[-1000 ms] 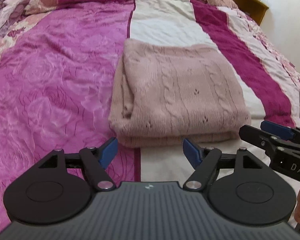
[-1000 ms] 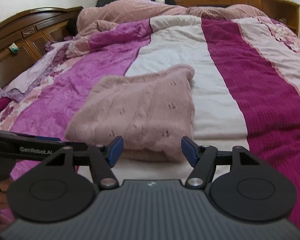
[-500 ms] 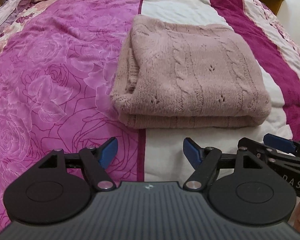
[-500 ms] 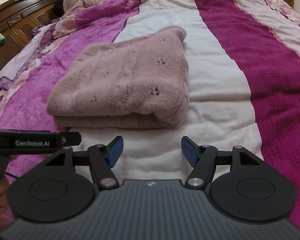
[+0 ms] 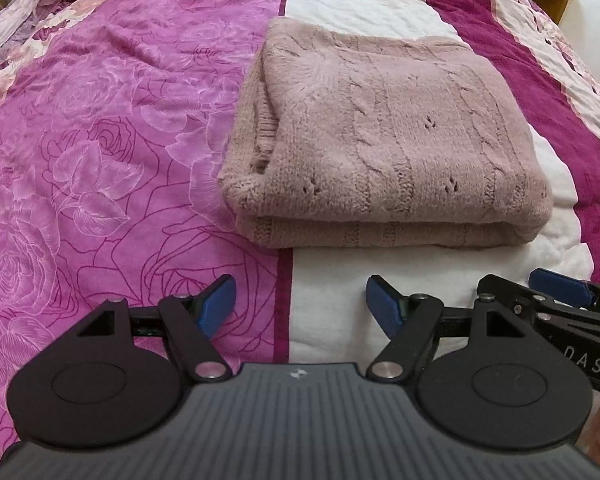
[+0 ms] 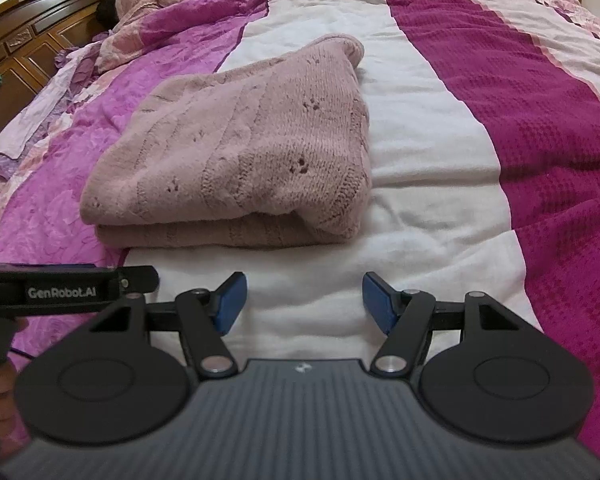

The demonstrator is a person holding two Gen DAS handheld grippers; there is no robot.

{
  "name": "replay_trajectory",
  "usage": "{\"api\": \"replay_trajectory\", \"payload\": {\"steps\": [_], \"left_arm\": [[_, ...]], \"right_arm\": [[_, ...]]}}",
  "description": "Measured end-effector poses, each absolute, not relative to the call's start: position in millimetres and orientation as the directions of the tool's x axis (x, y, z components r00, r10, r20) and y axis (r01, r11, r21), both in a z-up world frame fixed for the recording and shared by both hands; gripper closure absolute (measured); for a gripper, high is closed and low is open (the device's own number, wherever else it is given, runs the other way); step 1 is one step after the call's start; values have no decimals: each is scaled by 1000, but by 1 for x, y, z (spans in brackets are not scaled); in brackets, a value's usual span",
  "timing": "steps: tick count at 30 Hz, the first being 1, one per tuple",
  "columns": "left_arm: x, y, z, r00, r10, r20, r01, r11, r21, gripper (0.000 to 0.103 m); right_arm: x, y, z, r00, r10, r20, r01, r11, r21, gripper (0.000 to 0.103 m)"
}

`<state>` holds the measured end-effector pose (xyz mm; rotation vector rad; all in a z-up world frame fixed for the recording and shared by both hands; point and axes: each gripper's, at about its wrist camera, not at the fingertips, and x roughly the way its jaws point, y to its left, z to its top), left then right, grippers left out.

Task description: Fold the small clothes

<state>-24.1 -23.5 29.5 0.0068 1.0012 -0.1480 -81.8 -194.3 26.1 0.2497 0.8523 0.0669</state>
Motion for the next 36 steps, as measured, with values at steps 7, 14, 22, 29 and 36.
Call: {"api": "replay_trajectory", "payload": {"steps": [7, 14, 22, 29, 36], "left_arm": [[-25, -25, 29, 529, -117, -841, 134, 989, -53, 25], [-25, -26, 28, 528, -112, -842, 137, 989, -46, 25], [-25, -26, 27, 528, -112, -842, 137, 990, -46, 25], [-25, -26, 27, 527, -112, -842, 140, 989, -44, 25], [-26, -27, 27, 528, -111, -842, 139, 989, -44, 25]], "right_arm": [[-82, -194, 26, 658, 158, -736, 41, 969, 245, 37], [-82, -195, 26, 659, 158, -736, 42, 968, 246, 37], [-82, -195, 26, 658, 158, -736, 41, 969, 244, 37], [-82, -195, 26, 658, 157, -736, 42, 969, 244, 37], [-82, -194, 26, 658, 157, -736, 42, 969, 244, 37]]}}
